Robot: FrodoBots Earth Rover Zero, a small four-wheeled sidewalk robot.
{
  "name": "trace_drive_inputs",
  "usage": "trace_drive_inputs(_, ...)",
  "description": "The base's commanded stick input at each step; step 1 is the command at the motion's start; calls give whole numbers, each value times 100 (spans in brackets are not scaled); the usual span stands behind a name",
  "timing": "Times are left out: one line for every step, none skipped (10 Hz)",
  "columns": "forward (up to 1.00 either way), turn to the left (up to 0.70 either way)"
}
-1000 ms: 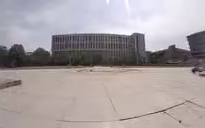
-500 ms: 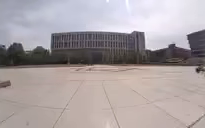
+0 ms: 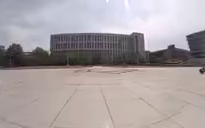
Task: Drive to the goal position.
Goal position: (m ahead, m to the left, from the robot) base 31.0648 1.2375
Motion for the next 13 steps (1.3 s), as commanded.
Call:
trace_drive_inputs(100, 0)
trace_drive_inputs(100, -1)
trace_drive_inputs(100, -5)
trace_drive_inputs(100, -34)
trace_drive_inputs(100, -12)
trace_drive_inputs(100, 0)
trace_drive_inputs(100, 0)
trace_drive_inputs(100, 0)
trace_drive_inputs(100, 0)
trace_drive_inputs(100, 0)
trace_drive_inputs(100, 0)
trace_drive_inputs(100, 0)
trace_drive_inputs(100, 0)
